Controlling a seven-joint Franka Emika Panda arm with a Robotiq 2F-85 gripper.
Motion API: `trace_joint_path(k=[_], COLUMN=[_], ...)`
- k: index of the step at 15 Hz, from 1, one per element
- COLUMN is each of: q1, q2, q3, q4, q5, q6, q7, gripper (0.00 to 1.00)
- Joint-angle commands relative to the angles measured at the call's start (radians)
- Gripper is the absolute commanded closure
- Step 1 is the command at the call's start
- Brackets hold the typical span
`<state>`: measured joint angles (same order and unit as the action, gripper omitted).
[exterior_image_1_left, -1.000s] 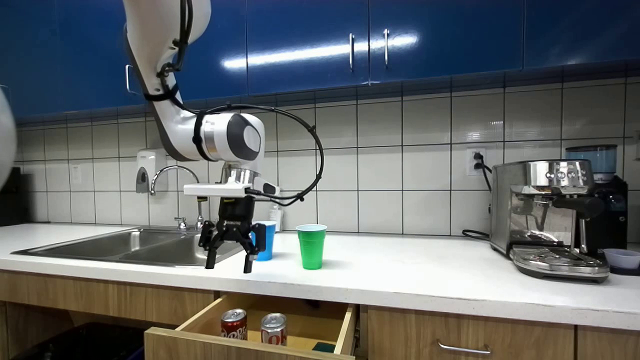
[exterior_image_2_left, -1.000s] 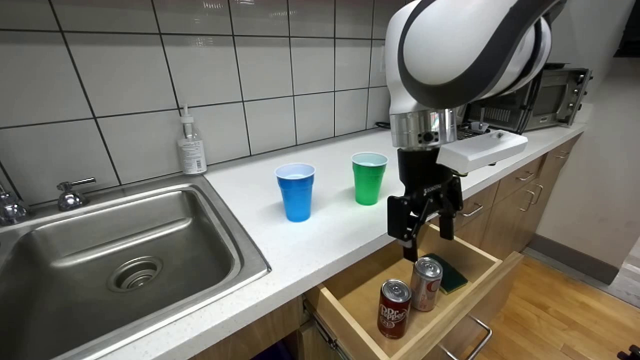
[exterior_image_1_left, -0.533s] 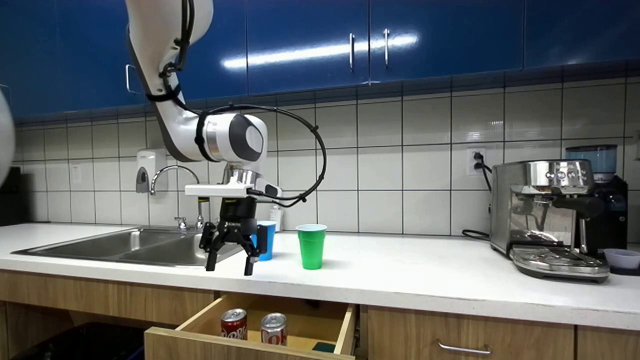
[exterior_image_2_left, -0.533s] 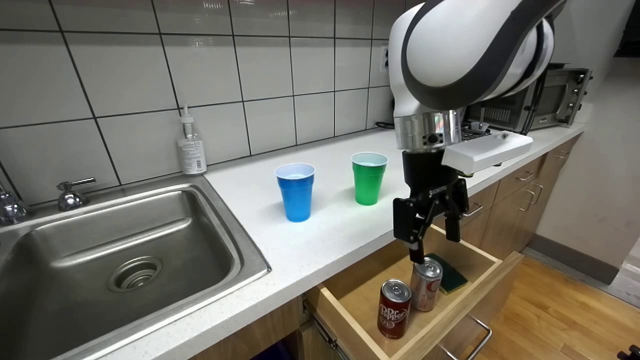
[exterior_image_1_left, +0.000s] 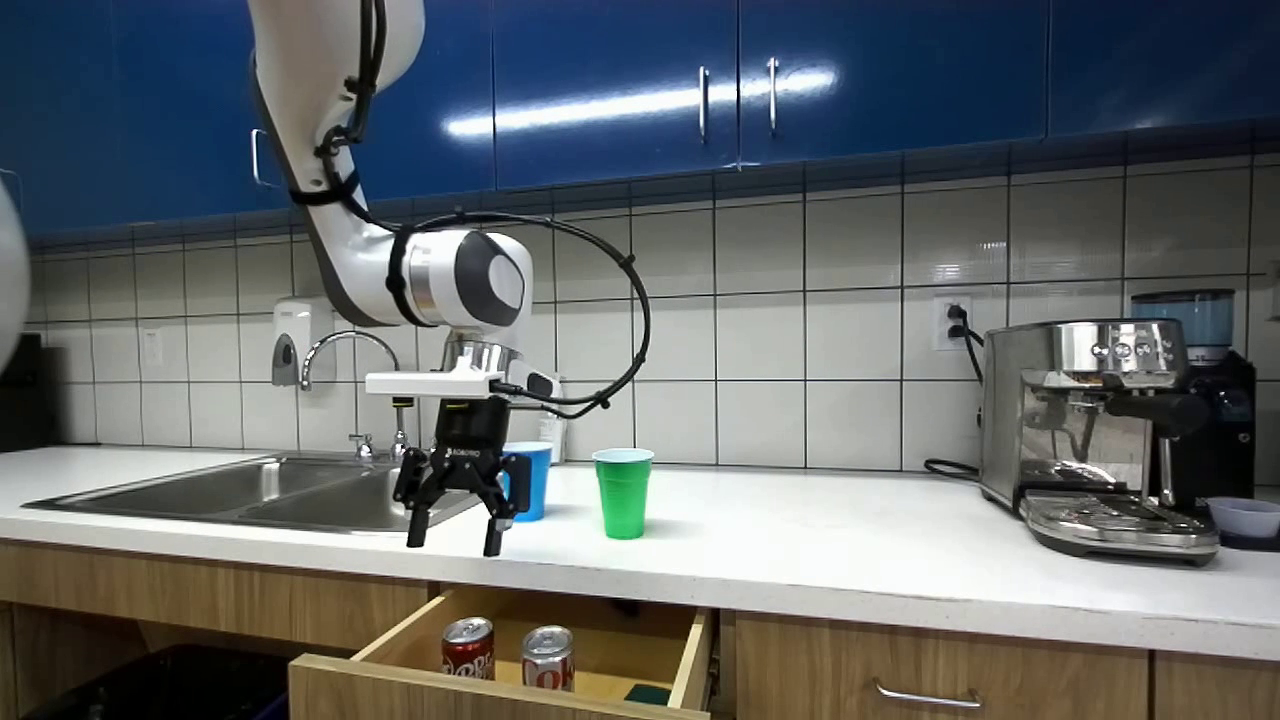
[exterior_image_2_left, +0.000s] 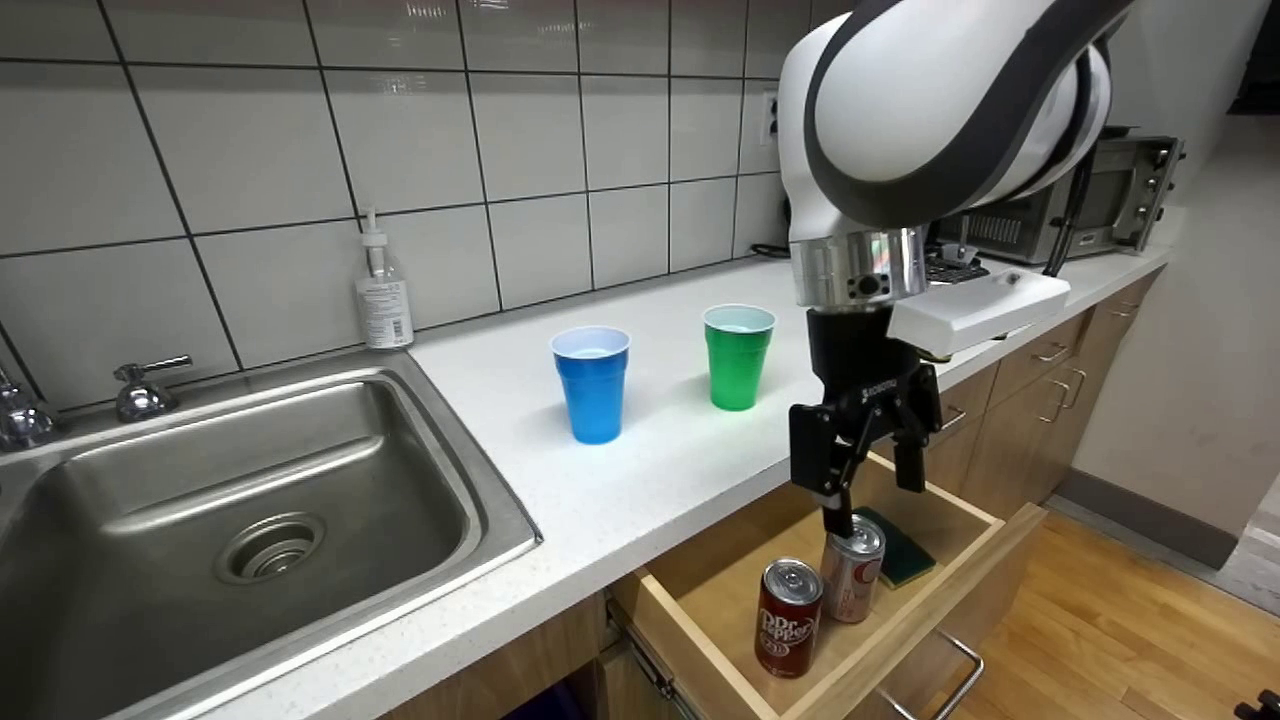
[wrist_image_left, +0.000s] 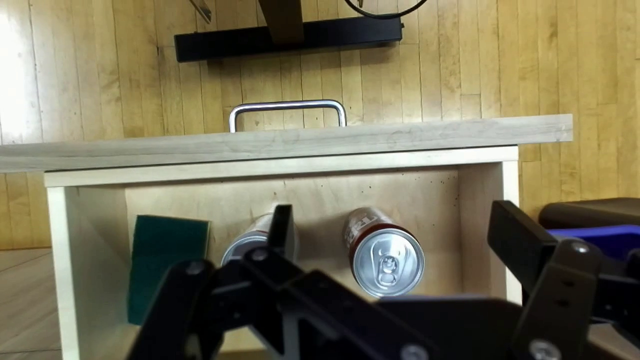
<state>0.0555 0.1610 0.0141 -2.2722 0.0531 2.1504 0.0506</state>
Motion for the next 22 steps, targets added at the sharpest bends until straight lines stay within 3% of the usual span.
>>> trace_joint_path(k=[1, 14, 22], q1=[-0.014, -0.014, -0.017], q2=[-0.053, -0.099, -0.035], q3=[0.011, 0.005, 0.006], q4=[-0.061, -0.237, -0.278], q5=[0.026, 0.016, 0.014], q6=[-0.017, 0.036, 0.198], q7=[-0.039, -0.052, -0.089], gripper=[0.0, 0.0, 0.0])
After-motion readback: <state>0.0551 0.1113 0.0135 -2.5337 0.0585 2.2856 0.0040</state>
